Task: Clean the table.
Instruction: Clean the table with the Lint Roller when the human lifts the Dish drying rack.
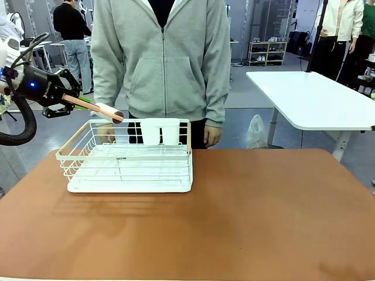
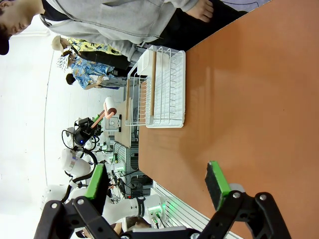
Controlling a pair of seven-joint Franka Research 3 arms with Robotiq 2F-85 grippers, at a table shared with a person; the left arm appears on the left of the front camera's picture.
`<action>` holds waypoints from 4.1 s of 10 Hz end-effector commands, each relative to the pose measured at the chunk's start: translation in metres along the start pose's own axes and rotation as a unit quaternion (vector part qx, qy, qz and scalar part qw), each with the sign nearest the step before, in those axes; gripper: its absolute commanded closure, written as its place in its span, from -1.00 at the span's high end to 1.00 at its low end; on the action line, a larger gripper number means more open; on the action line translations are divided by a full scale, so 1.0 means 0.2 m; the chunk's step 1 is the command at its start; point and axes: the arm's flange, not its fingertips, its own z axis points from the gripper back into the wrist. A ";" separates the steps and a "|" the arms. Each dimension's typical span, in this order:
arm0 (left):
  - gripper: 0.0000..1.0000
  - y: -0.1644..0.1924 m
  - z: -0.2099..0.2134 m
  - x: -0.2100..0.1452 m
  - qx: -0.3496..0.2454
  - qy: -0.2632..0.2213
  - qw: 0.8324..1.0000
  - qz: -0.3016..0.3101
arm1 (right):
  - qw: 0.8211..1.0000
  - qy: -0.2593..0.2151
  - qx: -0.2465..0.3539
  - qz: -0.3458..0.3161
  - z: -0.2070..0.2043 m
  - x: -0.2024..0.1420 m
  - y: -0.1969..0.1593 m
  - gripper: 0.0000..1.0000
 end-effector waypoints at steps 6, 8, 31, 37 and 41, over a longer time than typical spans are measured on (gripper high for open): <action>-1.00 -0.02 0.00 -0.01 -0.001 -0.003 1.000 0.006 | 1.000 -0.001 0.004 0.003 0.01 0.00 0.01 1.00; -1.00 -0.02 0.00 -0.01 -0.001 -0.003 1.000 0.006 | 1.000 -0.001 0.004 0.003 0.01 0.00 0.01 1.00; -0.59 0.00 0.00 0.00 0.000 0.000 1.000 0.000 | 1.000 -0.001 0.004 0.003 0.01 0.00 0.01 1.00; -0.59 -0.15 -0.27 0.51 0.122 0.239 0.911 -0.312 | 1.000 -0.001 0.004 0.003 0.01 0.00 0.01 1.00; -0.59 0.03 -0.64 0.49 0.106 0.239 0.904 -0.339 | 1.000 -0.001 0.004 0.003 0.01 0.00 0.01 1.00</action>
